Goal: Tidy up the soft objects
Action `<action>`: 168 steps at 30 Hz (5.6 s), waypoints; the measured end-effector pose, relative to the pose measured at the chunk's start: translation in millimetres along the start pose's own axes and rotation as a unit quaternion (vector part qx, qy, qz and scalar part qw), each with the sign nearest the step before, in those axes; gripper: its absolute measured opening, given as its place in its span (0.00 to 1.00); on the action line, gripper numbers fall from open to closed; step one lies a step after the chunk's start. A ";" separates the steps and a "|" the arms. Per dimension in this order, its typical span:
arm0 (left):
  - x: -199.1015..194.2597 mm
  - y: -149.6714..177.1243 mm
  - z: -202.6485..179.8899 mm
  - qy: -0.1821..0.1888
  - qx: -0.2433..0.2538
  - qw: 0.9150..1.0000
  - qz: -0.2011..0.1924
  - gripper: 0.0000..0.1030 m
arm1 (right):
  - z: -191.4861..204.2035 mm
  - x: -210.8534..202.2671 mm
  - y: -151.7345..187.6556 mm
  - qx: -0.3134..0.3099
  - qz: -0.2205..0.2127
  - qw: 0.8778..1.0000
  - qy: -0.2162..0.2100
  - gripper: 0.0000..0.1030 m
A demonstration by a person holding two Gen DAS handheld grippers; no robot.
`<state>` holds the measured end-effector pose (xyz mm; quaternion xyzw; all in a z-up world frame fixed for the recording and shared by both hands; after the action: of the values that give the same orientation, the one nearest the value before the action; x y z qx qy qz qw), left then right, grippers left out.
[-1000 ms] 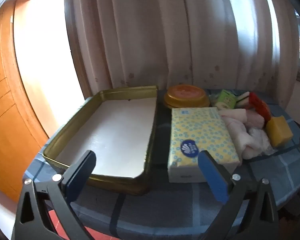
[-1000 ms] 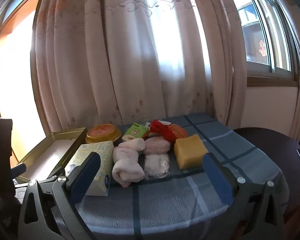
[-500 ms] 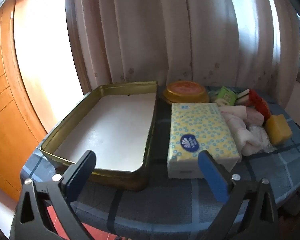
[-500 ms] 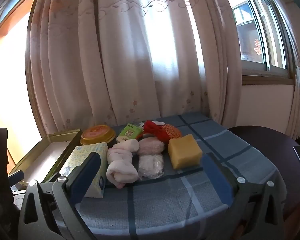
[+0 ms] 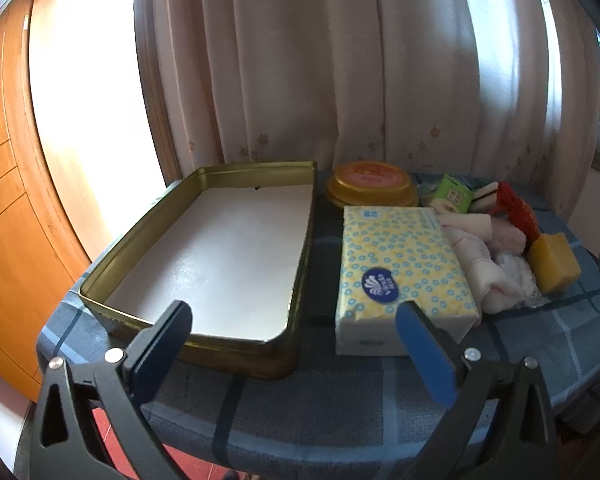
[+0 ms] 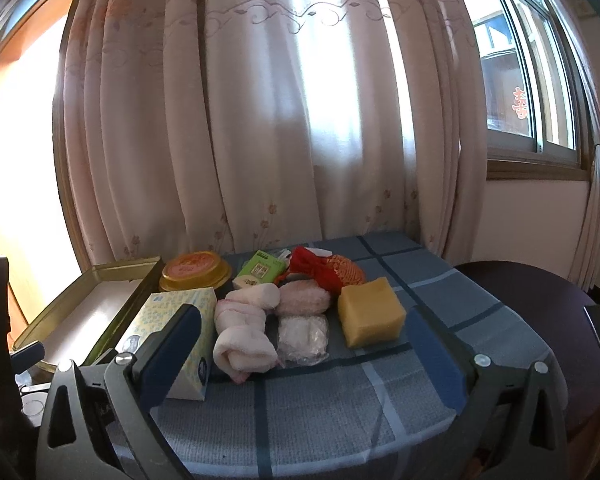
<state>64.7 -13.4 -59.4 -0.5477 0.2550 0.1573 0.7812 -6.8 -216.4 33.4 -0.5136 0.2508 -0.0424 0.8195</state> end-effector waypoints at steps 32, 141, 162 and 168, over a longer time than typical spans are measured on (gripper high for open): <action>6.1 -1.0 5.5 0.001 0.004 1.000 0.006 1.00 | -4.1 3.8 5.2 0.000 0.005 1.000 0.001 1.00; 41.4 -65.0 -167.7 0.377 -0.074 0.922 0.037 0.00 | -126.7 76.6 -45.3 0.039 0.064 0.994 0.076 0.54; 45.2 -76.1 -192.0 0.305 0.019 0.950 0.054 0.93 | -137.2 79.1 -34.7 0.059 0.078 0.993 0.072 0.56; 82.6 -57.6 -227.1 0.265 0.048 0.952 0.143 0.82 | -164.4 78.5 -34.0 0.082 0.080 0.989 0.091 0.56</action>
<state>111.4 -248.9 -123.2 -0.4889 0.5361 0.1041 0.6803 -6.8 -392.9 -23.1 -0.4172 0.3603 -0.0433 0.8332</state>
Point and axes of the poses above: each gripper's, at about its wrist camera, not at the fingertips, and x roughly the way its jaws point, z to its left, y to its underside, the point moved 9 cm from there along x, roughly the way its jaws point, and after that the axes turned 14 degrees about x, right-handed, at the moved point
